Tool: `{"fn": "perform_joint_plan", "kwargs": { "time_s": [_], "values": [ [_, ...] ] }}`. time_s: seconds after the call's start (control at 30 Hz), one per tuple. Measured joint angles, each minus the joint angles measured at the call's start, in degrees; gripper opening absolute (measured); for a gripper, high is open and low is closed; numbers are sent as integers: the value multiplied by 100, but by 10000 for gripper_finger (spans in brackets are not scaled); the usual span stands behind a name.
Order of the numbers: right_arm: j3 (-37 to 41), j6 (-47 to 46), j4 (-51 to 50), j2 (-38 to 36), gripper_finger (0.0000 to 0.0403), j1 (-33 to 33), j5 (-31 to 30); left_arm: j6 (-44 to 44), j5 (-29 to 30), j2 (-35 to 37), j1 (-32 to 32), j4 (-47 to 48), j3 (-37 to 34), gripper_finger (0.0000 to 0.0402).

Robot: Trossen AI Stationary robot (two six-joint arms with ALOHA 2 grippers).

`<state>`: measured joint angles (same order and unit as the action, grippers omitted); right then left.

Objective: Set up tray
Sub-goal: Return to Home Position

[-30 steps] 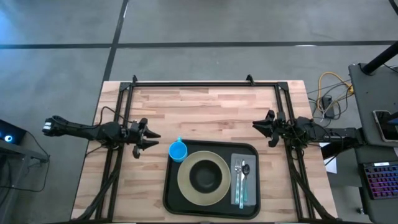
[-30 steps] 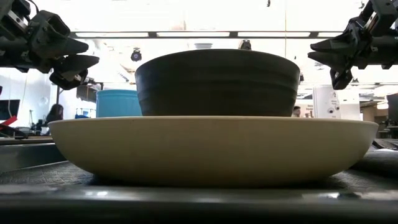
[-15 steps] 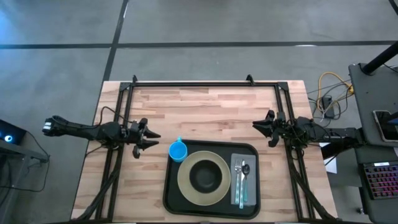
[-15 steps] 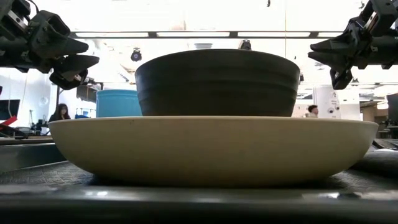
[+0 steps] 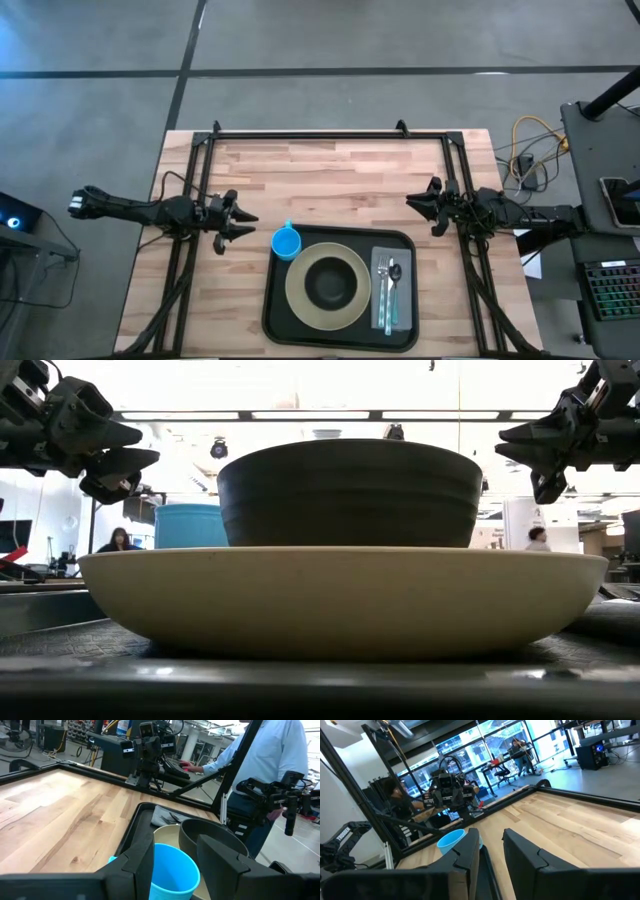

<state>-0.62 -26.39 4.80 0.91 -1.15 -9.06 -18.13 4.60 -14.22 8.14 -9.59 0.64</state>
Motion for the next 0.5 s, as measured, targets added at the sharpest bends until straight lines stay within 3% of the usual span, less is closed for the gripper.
{"fn": "perform_joint_plan", "kwargs": {
  "time_s": [0.5],
  "values": [
    [0, 0, -1, 0, 70, 0, 0, 0, 0, 0, 0, -1, 2, 131]
  ]
}}
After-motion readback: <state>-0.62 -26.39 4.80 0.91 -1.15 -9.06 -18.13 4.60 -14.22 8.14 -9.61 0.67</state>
